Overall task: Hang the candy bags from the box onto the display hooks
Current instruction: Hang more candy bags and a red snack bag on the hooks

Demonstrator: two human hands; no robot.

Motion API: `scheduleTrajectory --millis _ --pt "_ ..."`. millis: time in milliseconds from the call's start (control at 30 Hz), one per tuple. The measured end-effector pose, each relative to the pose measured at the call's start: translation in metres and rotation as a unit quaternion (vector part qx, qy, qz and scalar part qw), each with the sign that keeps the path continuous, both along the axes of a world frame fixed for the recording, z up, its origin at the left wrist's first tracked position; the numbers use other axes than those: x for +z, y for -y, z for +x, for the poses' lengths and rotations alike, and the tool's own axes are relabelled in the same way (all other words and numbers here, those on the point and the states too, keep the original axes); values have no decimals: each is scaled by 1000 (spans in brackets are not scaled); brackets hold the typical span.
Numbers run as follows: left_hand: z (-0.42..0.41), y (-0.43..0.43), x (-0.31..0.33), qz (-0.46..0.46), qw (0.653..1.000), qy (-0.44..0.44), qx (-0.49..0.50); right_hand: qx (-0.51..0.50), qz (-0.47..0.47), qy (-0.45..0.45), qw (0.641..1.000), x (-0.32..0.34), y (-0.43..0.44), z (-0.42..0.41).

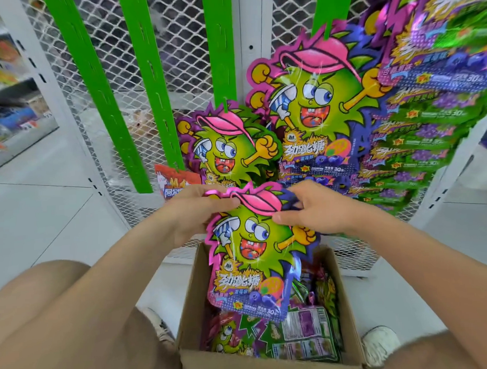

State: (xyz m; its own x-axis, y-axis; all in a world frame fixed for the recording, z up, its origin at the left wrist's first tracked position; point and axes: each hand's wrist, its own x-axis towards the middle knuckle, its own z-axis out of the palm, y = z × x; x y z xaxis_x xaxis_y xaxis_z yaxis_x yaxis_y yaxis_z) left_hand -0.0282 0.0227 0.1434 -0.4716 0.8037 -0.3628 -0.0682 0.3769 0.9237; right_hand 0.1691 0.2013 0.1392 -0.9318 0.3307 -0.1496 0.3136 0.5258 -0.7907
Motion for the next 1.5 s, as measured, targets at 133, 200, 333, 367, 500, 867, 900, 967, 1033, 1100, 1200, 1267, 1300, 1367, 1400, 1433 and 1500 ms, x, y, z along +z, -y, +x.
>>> scheduleTrajectory --millis 133,200,333,367,500,867,900,967,1033,1100,1200,1267,1300,1367,1400,1433,1500 --pt "6 -9 5 20 999 6 50 -83 -27 -41 995 4 -5 -3" --pt "8 -12 7 29 998 -23 59 -123 -30 -56 990 6 -1 -3" --pt "12 -15 12 57 975 -210 39 -165 42 -156 973 12 7 1" --pt "13 -16 15 71 959 -273 37 -168 71 -179 967 15 9 3" --pt "17 -21 31 161 885 -426 99 -214 277 -199 915 34 21 23" --pt "50 -65 140 285 869 -399 63 -291 401 -345 797 121 -6 37" --pt "52 -72 150 293 865 -403 57 -286 412 -345 794 129 -8 32" --pt "58 -88 167 303 860 -408 47 -285 430 -347 783 145 -14 23" --pt "62 -103 181 306 863 -400 32 -295 422 -358 779 160 -20 14" --pt "65 -116 192 299 874 -382 17 -308 410 -378 771 174 -25 7" --pt "63 -131 204 309 890 -333 28 -352 434 -381 737 185 -33 3" --pt "65 -135 212 308 897 -314 43 -386 436 -387 715 189 -37 2" --pt "65 -136 217 306 898 -312 52 -397 430 -394 709 191 -38 2" --pt "65 -135 227 293 899 -321 62 -406 409 -402 711 196 -40 1" --pt "65 -136 232 280 899 -331 62 -407 396 -404 717 198 -42 0" --pt "65 -135 236 270 901 -334 58 -406 385 -404 724 201 -43 -2" --pt "65 -136 241 258 910 -320 47 -402 382 -401 729 203 -46 -5"
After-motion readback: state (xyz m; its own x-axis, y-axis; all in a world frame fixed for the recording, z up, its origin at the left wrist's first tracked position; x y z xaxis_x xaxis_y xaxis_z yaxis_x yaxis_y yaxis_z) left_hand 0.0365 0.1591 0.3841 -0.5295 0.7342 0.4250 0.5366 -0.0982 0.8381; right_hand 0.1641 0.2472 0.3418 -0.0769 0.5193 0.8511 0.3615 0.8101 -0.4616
